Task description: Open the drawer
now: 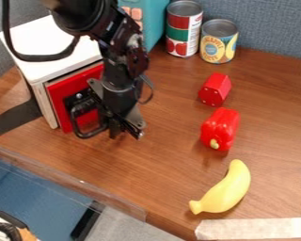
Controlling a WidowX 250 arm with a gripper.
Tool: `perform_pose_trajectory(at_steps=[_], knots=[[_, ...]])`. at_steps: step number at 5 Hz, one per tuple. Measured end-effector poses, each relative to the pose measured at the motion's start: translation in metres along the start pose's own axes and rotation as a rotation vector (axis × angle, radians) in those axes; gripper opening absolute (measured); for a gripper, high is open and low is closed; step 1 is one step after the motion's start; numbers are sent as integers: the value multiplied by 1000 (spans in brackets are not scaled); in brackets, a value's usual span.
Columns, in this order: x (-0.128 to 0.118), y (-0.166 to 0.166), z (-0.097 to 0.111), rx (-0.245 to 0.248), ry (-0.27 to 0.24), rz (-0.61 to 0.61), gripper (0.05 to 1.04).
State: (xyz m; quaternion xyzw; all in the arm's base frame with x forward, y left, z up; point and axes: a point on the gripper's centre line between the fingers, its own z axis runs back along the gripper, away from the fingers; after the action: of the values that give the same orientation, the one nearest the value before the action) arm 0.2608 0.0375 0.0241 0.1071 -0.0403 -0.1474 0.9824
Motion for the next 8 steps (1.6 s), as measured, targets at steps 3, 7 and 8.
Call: perform_pose_trajectory(at_steps=[3,7,8], knots=[[-9,-61,10,-99,31,-61,151],[-13,-84,18,-199,108,21,175],[-19,-80,19,-196,124,41,411]])
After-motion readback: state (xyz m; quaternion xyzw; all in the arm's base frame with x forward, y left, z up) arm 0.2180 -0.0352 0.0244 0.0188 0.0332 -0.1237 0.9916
